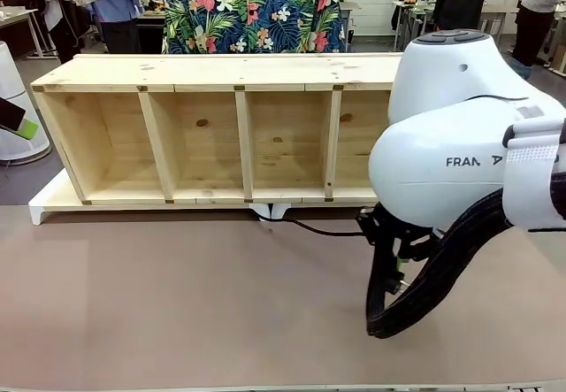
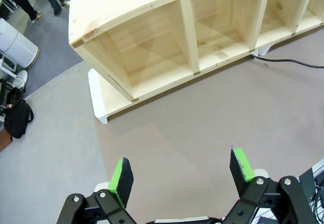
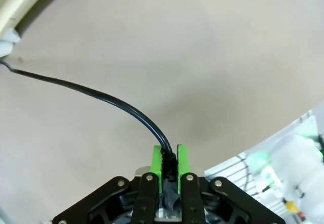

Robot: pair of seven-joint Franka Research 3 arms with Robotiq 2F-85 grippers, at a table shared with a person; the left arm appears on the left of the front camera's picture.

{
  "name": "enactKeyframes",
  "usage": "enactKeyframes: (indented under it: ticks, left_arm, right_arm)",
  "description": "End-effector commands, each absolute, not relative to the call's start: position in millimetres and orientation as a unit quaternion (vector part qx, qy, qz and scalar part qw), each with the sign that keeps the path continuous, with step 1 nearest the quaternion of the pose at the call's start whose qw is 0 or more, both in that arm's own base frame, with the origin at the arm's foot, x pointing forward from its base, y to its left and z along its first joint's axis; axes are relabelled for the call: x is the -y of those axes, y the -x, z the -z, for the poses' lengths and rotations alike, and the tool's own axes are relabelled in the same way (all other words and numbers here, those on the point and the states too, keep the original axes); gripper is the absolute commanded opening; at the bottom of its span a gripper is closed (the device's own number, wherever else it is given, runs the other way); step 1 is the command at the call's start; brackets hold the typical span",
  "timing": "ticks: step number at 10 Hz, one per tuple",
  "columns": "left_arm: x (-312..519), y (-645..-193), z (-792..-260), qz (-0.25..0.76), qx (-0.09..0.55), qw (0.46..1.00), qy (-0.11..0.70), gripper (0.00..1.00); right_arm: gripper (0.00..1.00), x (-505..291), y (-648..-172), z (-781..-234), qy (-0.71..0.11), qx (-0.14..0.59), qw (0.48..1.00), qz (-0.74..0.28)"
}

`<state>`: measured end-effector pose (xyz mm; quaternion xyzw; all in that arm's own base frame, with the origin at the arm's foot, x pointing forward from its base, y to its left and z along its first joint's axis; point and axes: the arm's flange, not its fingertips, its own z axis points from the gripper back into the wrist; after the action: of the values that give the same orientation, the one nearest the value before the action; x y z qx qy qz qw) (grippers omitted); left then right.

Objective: Perform cable management.
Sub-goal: Pull the grasped Power Cable to the location of the Power Strip.

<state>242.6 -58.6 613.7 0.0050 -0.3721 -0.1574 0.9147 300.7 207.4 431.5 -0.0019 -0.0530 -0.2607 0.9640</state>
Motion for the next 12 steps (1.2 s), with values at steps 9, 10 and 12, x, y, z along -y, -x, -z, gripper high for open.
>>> enactKeyframes:
  ticks: [9, 10, 12]
  left_arm:
    - [58.1, -243.9, -614.1, 0.156, 0.375, 0.914, -0.004, 1.0]
    - [58.1, -243.9, -614.1, 0.156, 0.375, 0.914, -0.004, 1.0]
    - [58.1, -243.9, -614.1, 0.156, 0.375, 0.914, -0.004, 1.0]
  right_arm:
    - [0.15, -64.8, -251.5, -369.6, 0.1, 0.077, 0.961, 0.248]
    - [0.15, -64.6, -252.7, -368.6, 0.09, 0.086, 0.956, 0.266]
    - [0.15, -110.8, -333.5, -439.1, 0.096, 0.066, 0.96, 0.255]
